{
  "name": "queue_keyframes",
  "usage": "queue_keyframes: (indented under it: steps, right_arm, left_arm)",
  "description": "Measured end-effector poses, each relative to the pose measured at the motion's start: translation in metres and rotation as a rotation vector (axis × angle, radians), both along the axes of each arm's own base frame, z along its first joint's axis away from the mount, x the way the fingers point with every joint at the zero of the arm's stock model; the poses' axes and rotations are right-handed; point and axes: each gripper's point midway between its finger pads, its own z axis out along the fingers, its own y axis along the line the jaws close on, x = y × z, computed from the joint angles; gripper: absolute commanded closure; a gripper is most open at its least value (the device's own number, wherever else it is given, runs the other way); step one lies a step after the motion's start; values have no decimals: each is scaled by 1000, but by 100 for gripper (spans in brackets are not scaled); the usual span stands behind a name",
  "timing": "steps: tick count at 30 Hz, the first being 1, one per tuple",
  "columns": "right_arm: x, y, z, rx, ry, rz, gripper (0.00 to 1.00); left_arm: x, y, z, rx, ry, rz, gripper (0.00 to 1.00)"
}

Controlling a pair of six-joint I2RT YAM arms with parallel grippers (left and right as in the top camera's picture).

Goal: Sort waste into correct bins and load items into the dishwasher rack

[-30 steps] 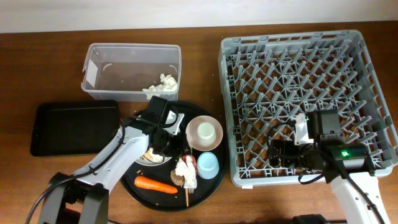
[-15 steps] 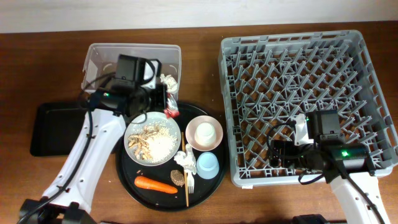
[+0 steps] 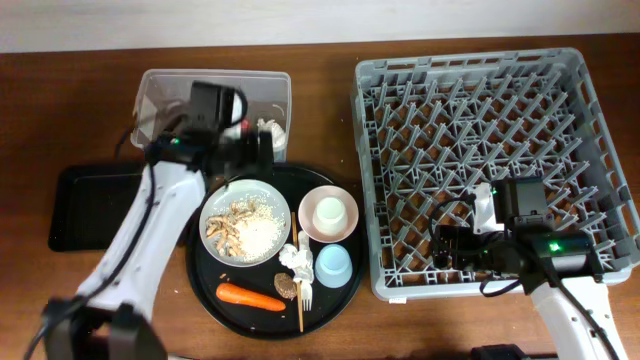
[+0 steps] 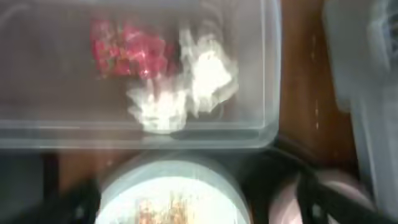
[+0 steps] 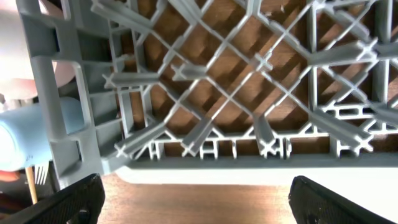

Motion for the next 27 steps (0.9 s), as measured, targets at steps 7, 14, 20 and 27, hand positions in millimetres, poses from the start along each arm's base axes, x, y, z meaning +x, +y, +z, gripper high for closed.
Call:
queue_keyframes:
  steps: [7, 14, 20, 27]
  right_arm:
    - [1, 0, 0, 0, -3, 0, 2]
    - [0, 0, 0, 0, -2, 0, 2]
    - [0, 0, 0, 0, -2, 0, 2]
    - [0, 0, 0, 0, -2, 0, 2]
  left_arm:
    - [-119, -27, -56, -33, 396, -137, 1]
    - [-165, -56, -109, -90, 489, -249, 27]
    - [-176, -57, -117, -115, 522, -249, 47]
    - [-170, -61, -117, -126, 495, -255, 56]
